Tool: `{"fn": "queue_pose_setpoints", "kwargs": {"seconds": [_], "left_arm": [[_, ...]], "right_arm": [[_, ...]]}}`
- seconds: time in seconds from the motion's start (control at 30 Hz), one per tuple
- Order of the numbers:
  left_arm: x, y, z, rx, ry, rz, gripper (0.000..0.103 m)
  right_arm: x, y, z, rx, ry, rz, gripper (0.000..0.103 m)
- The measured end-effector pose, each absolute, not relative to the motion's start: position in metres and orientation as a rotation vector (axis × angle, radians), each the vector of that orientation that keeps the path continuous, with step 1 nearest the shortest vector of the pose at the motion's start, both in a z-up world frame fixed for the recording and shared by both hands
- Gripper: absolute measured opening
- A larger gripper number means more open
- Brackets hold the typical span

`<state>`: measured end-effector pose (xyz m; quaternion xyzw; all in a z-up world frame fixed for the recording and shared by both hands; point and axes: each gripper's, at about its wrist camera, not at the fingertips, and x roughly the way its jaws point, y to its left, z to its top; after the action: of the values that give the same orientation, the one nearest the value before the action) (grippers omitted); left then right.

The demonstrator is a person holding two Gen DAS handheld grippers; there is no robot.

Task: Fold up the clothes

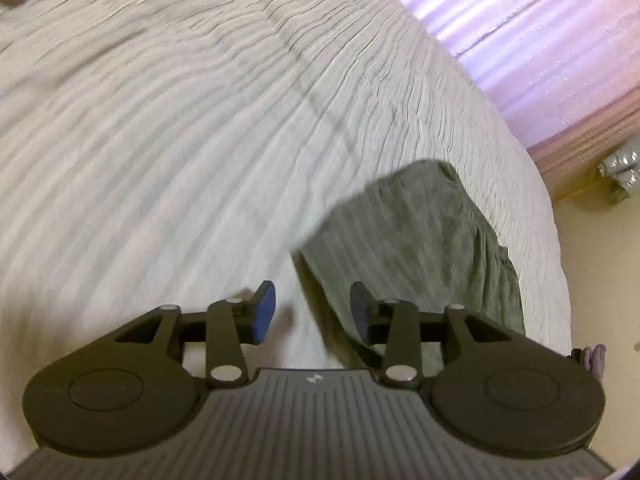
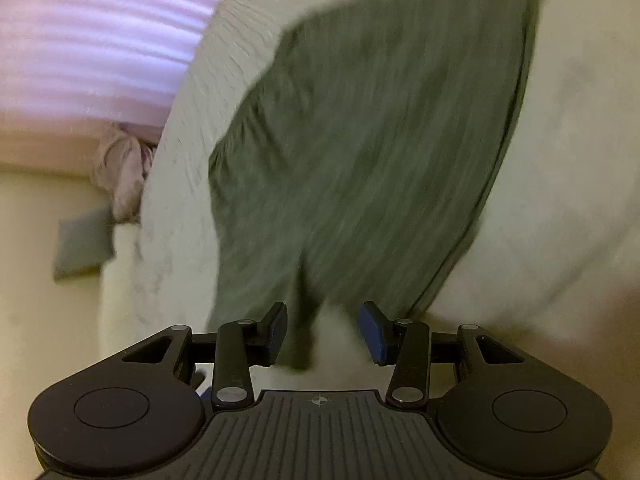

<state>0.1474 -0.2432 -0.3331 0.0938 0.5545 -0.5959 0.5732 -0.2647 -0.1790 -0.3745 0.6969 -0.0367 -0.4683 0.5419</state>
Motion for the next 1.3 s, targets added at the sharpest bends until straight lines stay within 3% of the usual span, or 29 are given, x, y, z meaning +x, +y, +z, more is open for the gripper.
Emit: {"fn": "queue_pose_setpoints", "kwargs": {"seconds": [0.07, 0.13, 0.3, 0.37, 0.4, 0.43, 0.47, 0.5, 0.53, 0.67, 0.77, 0.9, 0.97, 1.03, 1.07, 1.1, 1.2, 1.27, 1.3], "left_arm": [[0.159, -0.262, -0.337, 0.234, 1.285, -1.471, 0.039], [0.163, -0.283, -0.345, 0.264, 1.278, -1.554, 0.047], [0.153, -0.323, -0.371, 0.379, 1.297, -1.694, 0.047], [0.148, -0.331, -0.376, 0.426, 1.317, -1.751, 0.038], [0.148, -0.332, -0.378, 0.447, 1.353, -1.754, 0.010], [0.148, -0.332, -0.380, 0.466, 1.391, -1.754, 0.000], [0.150, -0.332, -0.380, 0.457, 1.418, -1.745, 0.000], [0.154, -0.332, -0.376, 0.437, 1.430, -1.755, 0.000], [0.161, -0.331, -0.367, 0.408, 1.429, -1.773, 0.000], [0.177, -0.333, -0.330, 0.350, 1.439, -1.849, 0.000], [0.169, -0.336, -0.326, 0.465, 1.399, -1.873, 0.000], [0.145, -0.335, -0.365, 0.737, 1.238, -1.724, 0.001], [0.150, -0.328, -0.373, 0.650, 1.280, -1.707, 0.008], [0.156, -0.320, -0.374, 0.573, 1.325, -1.713, 0.024], [0.157, -0.315, -0.373, 0.562, 1.328, -1.724, 0.026], [0.158, -0.310, -0.372, 0.550, 1.331, -1.734, 0.026], [0.160, -0.296, -0.369, 0.516, 1.338, -1.766, 0.026], [0.152, -0.288, -0.364, 0.595, 1.240, -1.822, 0.026], [0.147, -0.286, -0.362, 0.642, 1.176, -1.848, 0.026]], "right_arm": [[-0.244, -0.173, -0.390, 1.706, -0.156, -1.151, 0.045], [-0.231, -0.167, -0.403, 1.749, -0.243, -1.202, 0.046], [-0.215, -0.164, -0.415, 1.754, -0.365, -1.255, 0.046], [-0.210, -0.167, -0.417, 1.743, -0.362, -1.253, 0.046], [-0.207, -0.170, -0.418, 1.746, -0.351, -1.239, 0.045], [-0.203, -0.171, -0.418, 1.750, -0.339, -1.219, 0.045], [-0.197, -0.175, -0.420, 1.753, -0.323, -1.196, 0.044], [-0.194, -0.178, -0.419, 1.751, -0.296, -1.177, 0.008], [-0.192, -0.180, -0.416, 1.746, -0.264, -1.162, 0.003], [-0.203, -0.173, -0.391, 1.733, -0.226, -1.136, 0.002], [-0.217, -0.169, -0.384, 1.784, -0.273, -1.096, 0.002], [-0.218, -0.177, -0.400, 1.813, -0.154, -1.203, 0.003], [-0.216, -0.179, -0.407, 1.817, -0.123, -1.265, 0.006], [-0.212, -0.176, -0.402, 1.766, -0.121, -1.288, 0.031], [-0.210, -0.171, -0.395, 1.709, -0.113, -1.303, 0.059], [-0.208, -0.166, -0.388, 1.655, -0.104, -1.325, 0.065], [-0.193, -0.150, -0.373, 1.507, 0.030, -1.349, 0.065], [-0.179, -0.143, -0.371, 1.423, 0.158, -1.366, 0.062], [-0.173, -0.141, -0.372, 1.389, 0.209, -1.365, 0.048]]}}
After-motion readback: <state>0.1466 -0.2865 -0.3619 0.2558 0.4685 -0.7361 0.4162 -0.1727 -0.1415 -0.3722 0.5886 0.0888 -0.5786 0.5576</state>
